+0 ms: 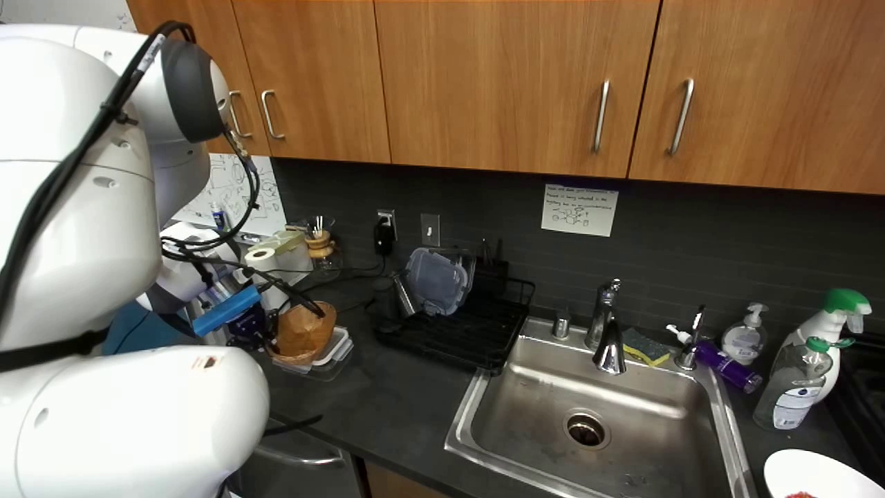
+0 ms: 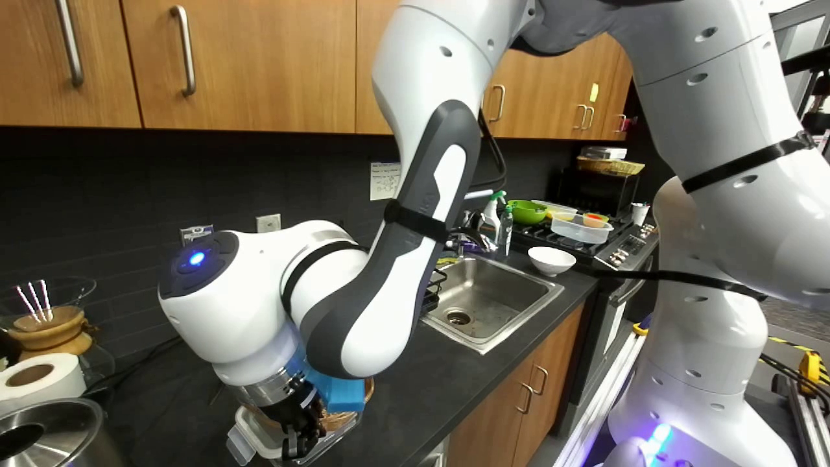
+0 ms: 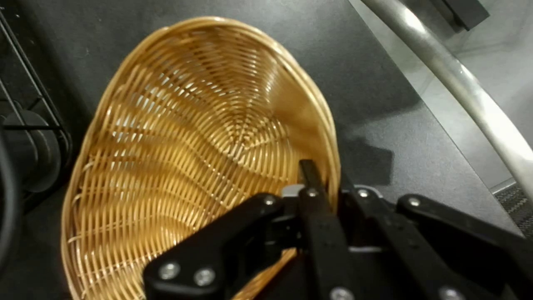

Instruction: Put the bowl on the lunch box

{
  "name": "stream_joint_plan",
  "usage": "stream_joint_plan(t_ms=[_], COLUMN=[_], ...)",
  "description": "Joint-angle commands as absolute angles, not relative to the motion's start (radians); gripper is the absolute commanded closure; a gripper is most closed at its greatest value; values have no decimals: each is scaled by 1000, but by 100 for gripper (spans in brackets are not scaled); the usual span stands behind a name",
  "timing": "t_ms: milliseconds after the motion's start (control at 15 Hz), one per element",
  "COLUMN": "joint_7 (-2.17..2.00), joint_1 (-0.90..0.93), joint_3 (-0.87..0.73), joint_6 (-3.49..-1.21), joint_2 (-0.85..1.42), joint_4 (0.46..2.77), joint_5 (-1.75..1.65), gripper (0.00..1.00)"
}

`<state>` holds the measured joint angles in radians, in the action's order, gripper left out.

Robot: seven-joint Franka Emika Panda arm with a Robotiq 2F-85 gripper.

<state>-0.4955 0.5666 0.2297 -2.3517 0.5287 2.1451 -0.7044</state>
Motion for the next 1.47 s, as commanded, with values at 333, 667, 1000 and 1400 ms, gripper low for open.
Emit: stream_joint_plan(t_ms=[333,667,1000,1400], joint_7=[-507,-521,-530,-554], joint_1=[586,586,588,600], joint_3=[210,204,198,196], joint_6=[-2356,-2375,-2403,-2425], joint_2=[527,524,523,510], joint_4=[2137,2122,2107,2111], joint_5=[-701,-703,-702,-709], gripper=[60,27,0,0])
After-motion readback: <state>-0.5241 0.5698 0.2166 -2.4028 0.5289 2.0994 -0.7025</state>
